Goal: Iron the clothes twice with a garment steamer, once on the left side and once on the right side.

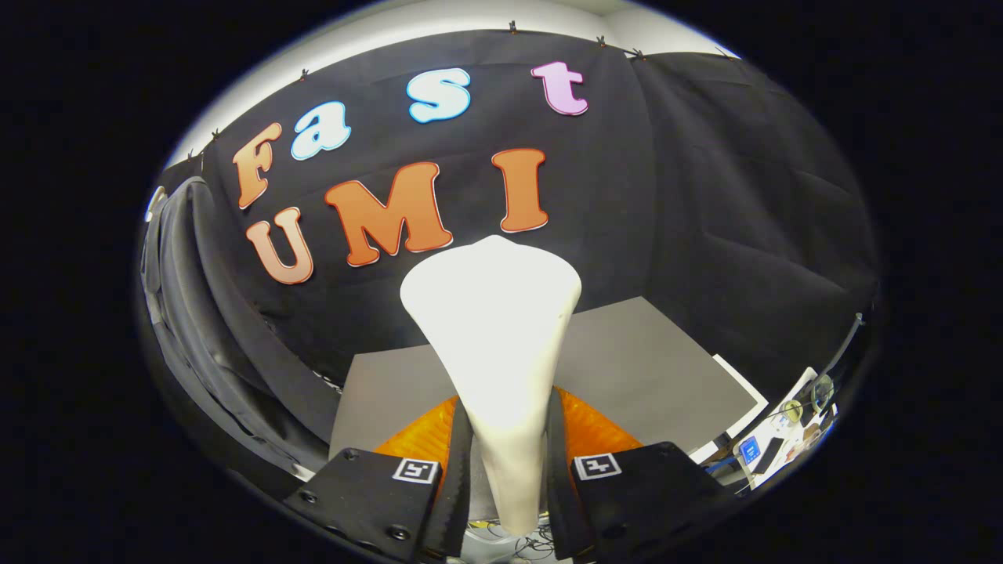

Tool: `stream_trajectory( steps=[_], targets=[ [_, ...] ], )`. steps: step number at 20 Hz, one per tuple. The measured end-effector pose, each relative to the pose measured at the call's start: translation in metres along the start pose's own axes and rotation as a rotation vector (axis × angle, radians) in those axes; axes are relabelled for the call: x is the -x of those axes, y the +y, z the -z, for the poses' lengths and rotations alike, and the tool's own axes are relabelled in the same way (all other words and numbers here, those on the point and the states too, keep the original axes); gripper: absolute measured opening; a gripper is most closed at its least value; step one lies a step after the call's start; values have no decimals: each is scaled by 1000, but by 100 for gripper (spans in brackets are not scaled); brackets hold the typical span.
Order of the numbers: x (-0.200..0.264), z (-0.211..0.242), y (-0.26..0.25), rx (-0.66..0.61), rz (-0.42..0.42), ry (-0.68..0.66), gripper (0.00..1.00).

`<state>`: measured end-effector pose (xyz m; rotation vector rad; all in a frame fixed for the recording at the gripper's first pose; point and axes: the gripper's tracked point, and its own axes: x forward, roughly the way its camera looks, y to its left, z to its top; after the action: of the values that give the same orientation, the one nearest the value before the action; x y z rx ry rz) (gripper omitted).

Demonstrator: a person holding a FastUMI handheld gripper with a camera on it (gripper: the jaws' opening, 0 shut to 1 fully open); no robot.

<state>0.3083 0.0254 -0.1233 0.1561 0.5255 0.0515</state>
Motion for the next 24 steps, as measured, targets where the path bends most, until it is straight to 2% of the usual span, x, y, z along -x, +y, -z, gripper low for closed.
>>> stream_trajectory(
  steps=[8,16,24],
  targets=[
    [88,6,63,12,-27,-128,49],
    [156,15,145,37,-53,-189,49],
    [183,16,232,42,-66,-243,49]
  ],
)
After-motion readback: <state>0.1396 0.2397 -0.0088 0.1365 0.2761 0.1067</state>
